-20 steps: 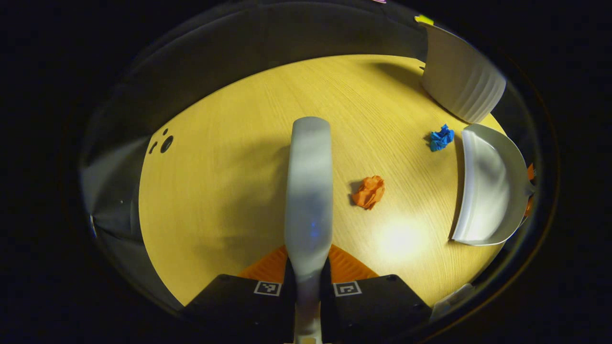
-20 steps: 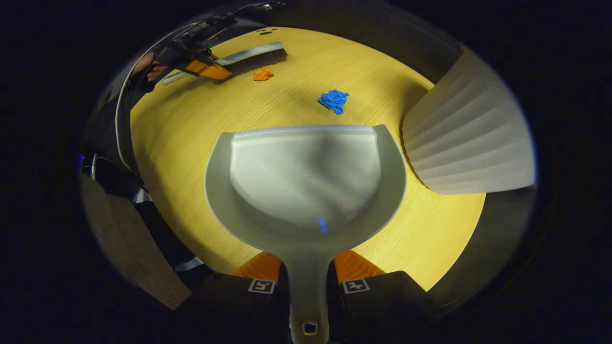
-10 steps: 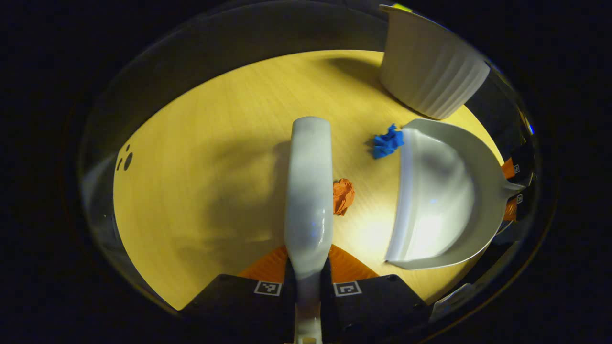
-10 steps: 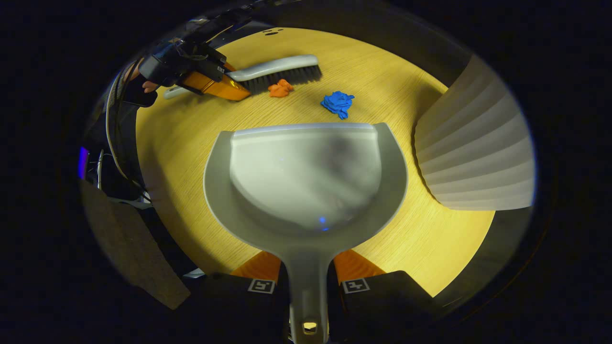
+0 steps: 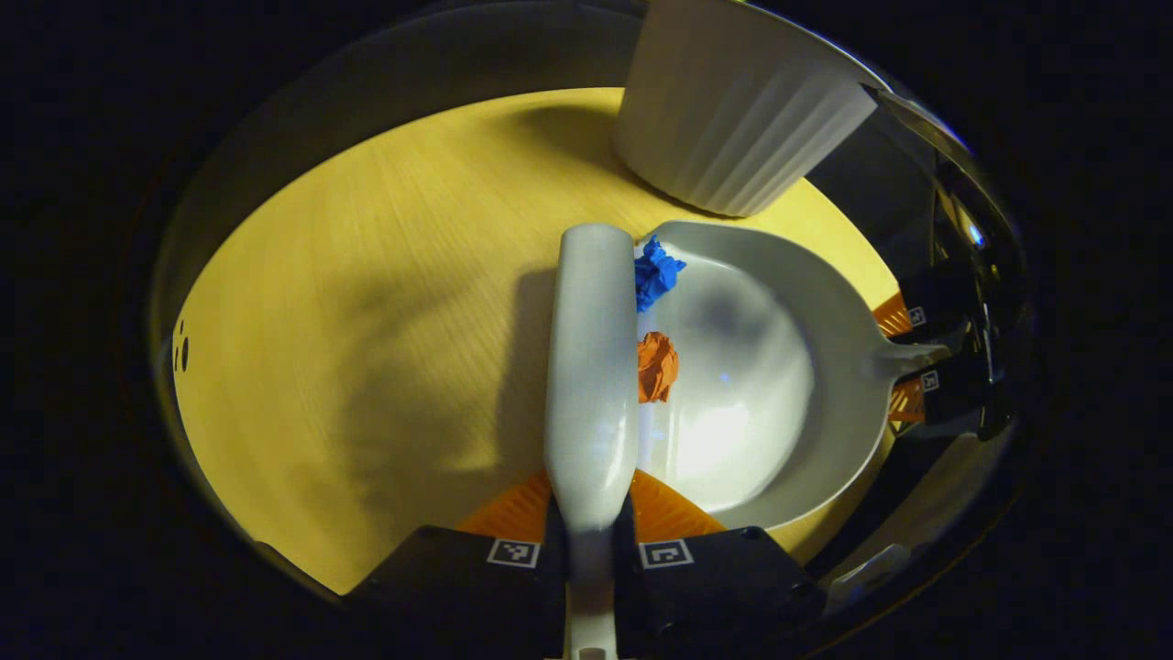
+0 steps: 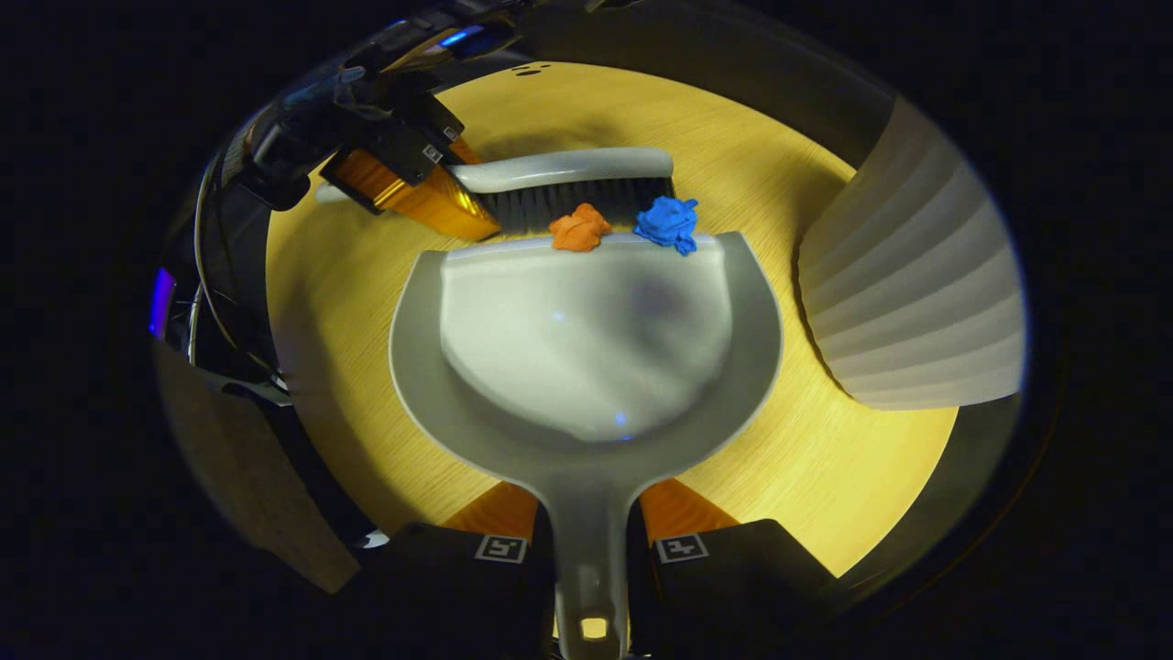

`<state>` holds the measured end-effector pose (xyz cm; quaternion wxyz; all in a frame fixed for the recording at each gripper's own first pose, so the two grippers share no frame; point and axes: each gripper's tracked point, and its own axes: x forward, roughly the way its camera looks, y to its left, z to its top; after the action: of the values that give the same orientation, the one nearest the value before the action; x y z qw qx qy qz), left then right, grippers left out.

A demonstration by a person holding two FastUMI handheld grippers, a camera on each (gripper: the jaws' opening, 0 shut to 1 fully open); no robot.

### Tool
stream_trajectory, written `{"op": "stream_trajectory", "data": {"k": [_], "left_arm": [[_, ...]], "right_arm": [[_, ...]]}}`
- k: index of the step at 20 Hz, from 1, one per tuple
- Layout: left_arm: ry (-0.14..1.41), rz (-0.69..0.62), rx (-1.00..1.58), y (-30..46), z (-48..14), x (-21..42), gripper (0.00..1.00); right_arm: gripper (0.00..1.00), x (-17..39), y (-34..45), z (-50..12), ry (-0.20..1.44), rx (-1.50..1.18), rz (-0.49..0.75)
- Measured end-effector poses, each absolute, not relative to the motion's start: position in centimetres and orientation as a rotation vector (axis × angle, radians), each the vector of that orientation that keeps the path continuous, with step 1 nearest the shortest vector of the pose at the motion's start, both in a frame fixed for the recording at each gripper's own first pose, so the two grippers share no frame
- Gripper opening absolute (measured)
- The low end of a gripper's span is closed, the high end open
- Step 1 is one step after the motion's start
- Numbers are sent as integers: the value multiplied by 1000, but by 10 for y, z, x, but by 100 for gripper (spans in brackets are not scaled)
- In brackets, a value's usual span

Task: Pick up the small broom and dustpan from the desktop, sweep the trash into the dustpan with the broom, and then empty the trash into the garbage bin.

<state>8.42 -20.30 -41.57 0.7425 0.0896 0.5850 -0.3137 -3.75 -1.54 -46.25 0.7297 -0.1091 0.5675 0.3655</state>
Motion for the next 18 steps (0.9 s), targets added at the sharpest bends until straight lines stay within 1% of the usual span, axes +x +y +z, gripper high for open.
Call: {"op": "stream_trajectory", "data": {"k": [1, 2, 3, 4, 6, 7, 8, 9, 10, 11, 12, 13, 14, 15, 17, 18], "left_arm": [[1284, -719, 190, -209, -411, 77, 24], [1292, -742, 174, -211, -407, 71, 24], [1297, -751, 157, -213, -401, 66, 25], [1291, -745, 148, -210, -397, 64, 25], [1255, -699, 124, -202, -386, 66, 25], [1235, -671, 106, -197, -382, 66, 27], [1214, -636, 101, -191, -380, 66, 25], [1190, -600, 100, -183, -377, 68, 27], [1166, -566, 96, -179, -373, 69, 25], [1143, -535, 84, -173, -369, 70, 25], [1125, -502, 80, -169, -372, 72, 25], [1114, -472, 87, -162, -374, 72, 25], [1109, -449, 93, -159, -375, 71, 25], [1110, -431, 95, -159, -377, 70, 25], [1122, -413, 87, -164, -383, 66, 25], [1126, -411, 89, -163, -385, 66, 25]], "right_arm": [[36, -37, -16, -462, 1239, -237, 804], [32, -36, -14, -462, 1224, -231, 802], [32, -35, -12, -462, 1213, -222, 797], [36, -35, -13, -465, 1205, -207, 783], [36, -39, -13, -459, 1183, -181, 742], [39, -43, -13, -453, 1167, -175, 728], [40, -47, -14, -447, 1156, -185, 707], [36, -50, -18, -441, 1154, -193, 681], [36, -55, -18, -441, 1166, -187, 660], [36, -61, -20, -436, 1182, -173, 636], [39, -69, -21, -427, 1192, -158, 611], [39, -76, -23, -416, 1198, -143, 577], [32, -82, -23, -404, 1205, -126, 548], [36, -88, -23, -391, 1213, -98, 516], [36, -91, -22, -369, 1224, -27, 454], [32, -93, -25, -358, 1227, 3, 423]]}}
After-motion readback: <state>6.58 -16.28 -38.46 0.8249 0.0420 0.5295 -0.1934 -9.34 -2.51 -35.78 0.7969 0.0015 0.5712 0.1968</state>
